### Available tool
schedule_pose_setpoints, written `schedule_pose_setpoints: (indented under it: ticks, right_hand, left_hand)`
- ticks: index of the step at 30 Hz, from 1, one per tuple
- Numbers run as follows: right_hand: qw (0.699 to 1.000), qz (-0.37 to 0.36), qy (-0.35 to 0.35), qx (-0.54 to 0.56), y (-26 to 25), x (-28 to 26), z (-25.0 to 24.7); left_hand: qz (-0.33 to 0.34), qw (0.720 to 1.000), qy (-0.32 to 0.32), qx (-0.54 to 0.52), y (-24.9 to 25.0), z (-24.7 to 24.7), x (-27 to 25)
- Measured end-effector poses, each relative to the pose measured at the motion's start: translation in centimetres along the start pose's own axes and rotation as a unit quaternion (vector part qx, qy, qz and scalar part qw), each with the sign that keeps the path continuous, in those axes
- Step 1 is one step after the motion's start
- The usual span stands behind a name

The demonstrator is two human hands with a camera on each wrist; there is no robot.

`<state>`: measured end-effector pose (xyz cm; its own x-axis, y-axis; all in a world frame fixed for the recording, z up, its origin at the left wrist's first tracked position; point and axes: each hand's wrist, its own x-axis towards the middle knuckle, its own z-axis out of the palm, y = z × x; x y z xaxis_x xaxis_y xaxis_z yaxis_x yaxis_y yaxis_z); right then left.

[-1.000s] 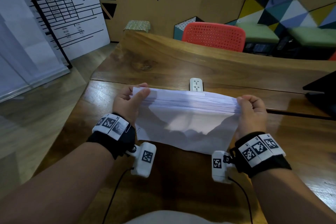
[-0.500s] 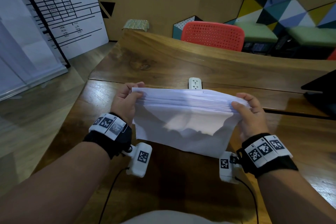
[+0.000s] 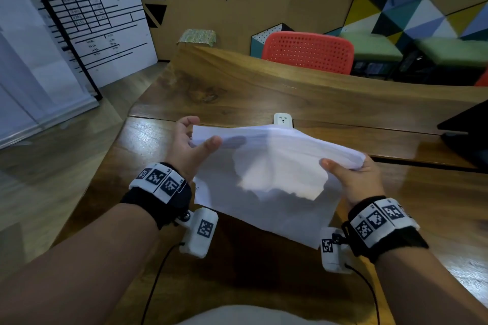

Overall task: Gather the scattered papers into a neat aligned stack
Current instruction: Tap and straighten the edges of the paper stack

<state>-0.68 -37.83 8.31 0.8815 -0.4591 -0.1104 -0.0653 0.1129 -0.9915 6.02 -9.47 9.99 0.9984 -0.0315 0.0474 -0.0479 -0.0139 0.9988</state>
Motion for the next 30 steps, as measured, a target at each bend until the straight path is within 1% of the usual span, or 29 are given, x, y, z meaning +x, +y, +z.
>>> schedule_pose_setpoints:
  ticks: [2,4,7,9,11,12,13,15,17,19,21,22,24,25,27,29,30]
  right_hand:
    - [1.000,0.003,-0.003,0.027,-0.4,0.1,0.1]
    - [0.998,0.009,-0.034,0.056,-1.2,0.3,-0.2]
    - [0.990,0.025,-0.093,0.102,-2.0,0.7,-0.8]
    - [0.988,0.027,-0.108,0.107,-2.6,0.6,-0.7]
    - [0.990,0.028,-0.091,0.101,-3.1,0.3,-0.2]
    - [0.992,0.025,-0.074,0.096,-3.3,0.1,0.0]
    - [0.995,0.017,-0.050,0.090,-3.6,0.0,0.4]
    - [0.998,-0.021,0.017,0.051,-4.0,-0.2,1.2]
    - [0.995,-0.062,0.075,0.025,-3.9,-0.4,2.2]
    - [0.991,-0.074,0.109,0.036,-3.6,-0.9,3.5]
    - [0.988,-0.080,0.117,0.053,-2.7,-1.2,4.3]
    - [0.989,-0.081,0.113,0.045,-2.1,-1.4,4.6]
    - [0.993,-0.070,0.090,-0.001,-0.5,-1.6,4.7]
    - [0.995,-0.062,0.080,-0.025,0.3,-1.6,4.5]
    - [0.996,-0.039,0.066,-0.046,1.4,-1.6,3.7]
    - [0.997,-0.010,0.060,-0.051,1.8,-1.4,2.5]
    - [0.997,0.003,0.055,-0.044,2.0,-1.3,1.9]
  left_hand:
    - [-0.002,0.999,-0.036,-0.031,-0.1,-0.4,0.2]
    - [-0.002,0.997,-0.063,-0.051,-0.4,-1.4,0.4]
    - [-0.035,0.994,-0.108,0.002,-1.3,-2.9,-0.1]
    - [-0.079,0.989,-0.127,0.022,-1.7,-3.1,-1.2]
    - [-0.103,0.988,-0.107,0.039,-1.9,-2.8,-1.6]
    - [-0.101,0.991,-0.084,0.038,-1.7,-2.7,-1.8]
    - [-0.092,0.993,-0.065,0.026,-1.2,-2.5,-1.9]
    - [-0.060,0.997,-0.048,0.017,0.0,-1.9,-2.1]
    - [-0.022,0.998,-0.034,0.044,0.3,-1.3,-2.1]
    - [-0.002,0.996,-0.021,0.090,0.2,-0.6,-2.3]
    - [-0.004,0.992,-0.009,0.122,0.0,-0.1,-2.4]
    - [-0.022,0.992,0.004,0.123,-0.3,0.1,-2.5]
    - [-0.079,0.991,0.028,0.109,-0.4,0.1,-2.8]
    - [-0.095,0.990,0.024,0.103,-0.4,0.2,-3.1]
    - [-0.093,0.991,0.023,0.093,-0.4,0.3,-3.2]
    - [-0.092,0.990,0.038,0.101,-1.2,-0.2,-2.4]
    - [-0.101,0.989,0.034,0.104,-1.4,-0.4,-2.1]
